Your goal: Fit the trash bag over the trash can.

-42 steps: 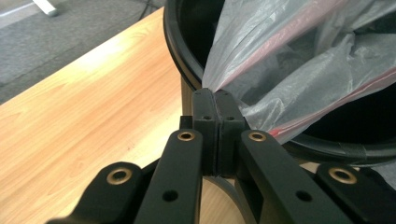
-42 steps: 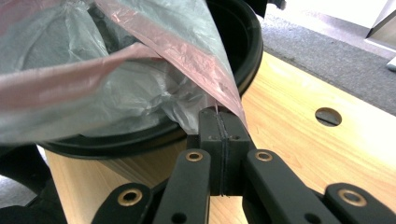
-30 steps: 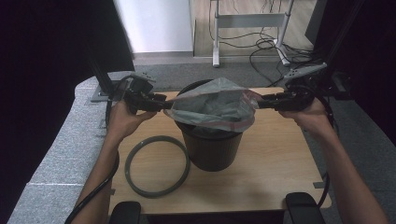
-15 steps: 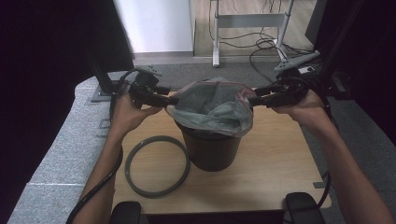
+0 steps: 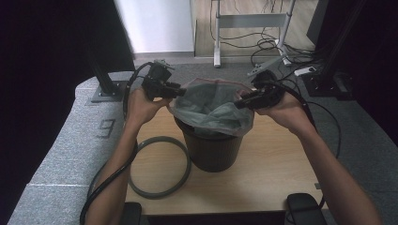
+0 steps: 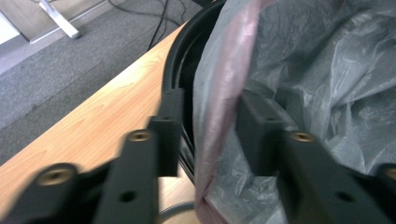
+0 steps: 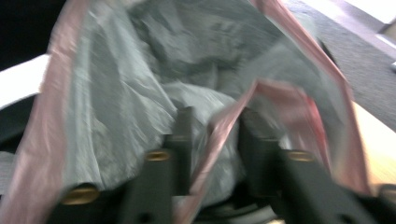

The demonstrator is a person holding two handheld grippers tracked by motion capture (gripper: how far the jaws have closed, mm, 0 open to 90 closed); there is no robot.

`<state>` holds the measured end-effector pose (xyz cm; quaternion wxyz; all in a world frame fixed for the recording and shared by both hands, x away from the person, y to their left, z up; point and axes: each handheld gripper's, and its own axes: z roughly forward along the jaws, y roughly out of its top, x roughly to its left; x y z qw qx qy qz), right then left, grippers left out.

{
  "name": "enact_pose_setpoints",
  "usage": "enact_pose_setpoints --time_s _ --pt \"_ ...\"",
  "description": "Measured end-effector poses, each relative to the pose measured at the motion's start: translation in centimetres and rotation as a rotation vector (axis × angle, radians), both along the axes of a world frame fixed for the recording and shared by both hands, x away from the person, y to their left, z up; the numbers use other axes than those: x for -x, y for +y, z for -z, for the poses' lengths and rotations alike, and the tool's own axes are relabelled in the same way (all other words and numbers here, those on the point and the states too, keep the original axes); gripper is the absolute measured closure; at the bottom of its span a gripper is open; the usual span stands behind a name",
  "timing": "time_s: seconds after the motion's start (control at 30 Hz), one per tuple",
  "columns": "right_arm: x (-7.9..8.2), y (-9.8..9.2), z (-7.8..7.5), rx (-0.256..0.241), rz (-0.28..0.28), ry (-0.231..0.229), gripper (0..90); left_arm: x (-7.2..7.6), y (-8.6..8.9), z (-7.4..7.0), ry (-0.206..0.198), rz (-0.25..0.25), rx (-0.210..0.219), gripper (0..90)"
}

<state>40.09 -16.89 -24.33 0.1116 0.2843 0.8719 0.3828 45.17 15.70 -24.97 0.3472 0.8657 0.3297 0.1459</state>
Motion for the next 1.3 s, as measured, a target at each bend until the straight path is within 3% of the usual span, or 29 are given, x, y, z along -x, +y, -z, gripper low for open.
enact_pose_setpoints --time_s 0.13,0.4,0.53,0.63,0.67,0.7,0.8,0.87,0.97,1.17,1.3 --pt "0.0 -2.0 0.8 -0.009 0.036 -0.002 85.3 -0.4 1.3 0.4 0.012 -0.056 0.010 83.6" --pt "-0.4 -7.7 2.8 -0.050 0.157 0.026 87.1 -0.3 4.8 1.4 0.035 -0.141 0.023 88.2" --pt "-0.6 -9.8 4.2 -0.049 0.210 0.059 87.5 0.0 5.9 1.6 0.043 -0.154 0.021 88.9" --pt "-0.7 -10.0 4.6 -0.038 0.211 0.073 87.5 0.2 6.3 1.6 0.046 -0.153 0.023 88.5" --pt "-0.7 -9.9 4.6 -0.036 0.207 0.069 86.9 0.2 6.3 1.6 0.052 -0.143 0.028 82.6" --pt "-0.7 -9.9 4.6 -0.036 0.207 0.069 86.9 0.3 6.3 1.5 0.046 -0.133 0.028 82.6" --pt "-0.7 -9.8 3.8 -0.062 0.201 0.051 71.9 0.5 6.1 0.9 0.020 -0.104 0.047 61.8" --pt "-0.7 -9.6 3.1 -0.080 0.187 0.040 60.8 0.5 5.8 0.5 0.013 -0.079 0.058 52.7" --pt "-0.8 -9.1 2.2 -0.098 0.176 0.026 51.6 0.4 5.1 -0.2 0.005 -0.046 0.051 44.2" --pt "-1.6 -7.7 1.0 -0.126 0.151 0.016 46.6 0.2 3.6 -0.9 -0.011 0.002 0.022 40.7" --pt "-2.5 -6.4 0.6 -0.133 0.153 0.013 52.3 -0.3 2.3 -0.8 -0.013 0.032 -0.020 42.0"
